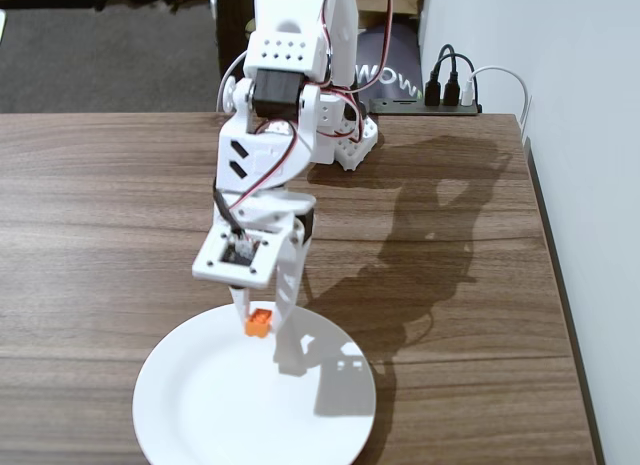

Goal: Grasp a lego block and put it on the plate.

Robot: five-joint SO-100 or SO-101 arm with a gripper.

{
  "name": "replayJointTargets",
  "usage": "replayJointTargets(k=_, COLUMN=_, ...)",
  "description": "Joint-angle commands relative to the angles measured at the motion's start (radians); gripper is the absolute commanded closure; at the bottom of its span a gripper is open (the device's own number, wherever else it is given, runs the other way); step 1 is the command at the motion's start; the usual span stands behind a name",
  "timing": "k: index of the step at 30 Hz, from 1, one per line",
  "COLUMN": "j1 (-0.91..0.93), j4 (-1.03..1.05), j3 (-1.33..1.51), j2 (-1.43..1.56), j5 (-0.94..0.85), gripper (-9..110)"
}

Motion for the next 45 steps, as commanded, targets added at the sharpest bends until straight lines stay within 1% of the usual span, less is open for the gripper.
replayJointTargets(k=1, j1=-0.008, j4=-0.018, j3=-0.055, j2=-0.018, j5=0.009, gripper=94)
replayJointTargets(k=14, j1=0.003, j4=-0.04, j3=-0.055, j2=-0.046, j5=0.025, gripper=93)
replayJointTargets(k=18, j1=0.006, j4=-0.034, j3=-0.054, j2=-0.046, j5=0.035, gripper=86)
replayJointTargets(k=20, j1=0.008, j4=-0.034, j3=-0.052, j2=-0.046, j5=0.037, gripper=85)
replayJointTargets(k=23, j1=0.009, j4=-0.034, j3=-0.048, j2=-0.038, j5=0.058, gripper=81)
replayJointTargets(k=37, j1=-0.023, j4=0.018, j3=0.014, j2=0.066, j5=0.115, gripper=81)
replayJointTargets(k=42, j1=-0.048, j4=0.072, j3=0.035, j2=0.13, j5=0.153, gripper=82)
replayJointTargets(k=45, j1=-0.064, j4=0.086, j3=0.067, j2=0.181, j5=0.183, gripper=84)
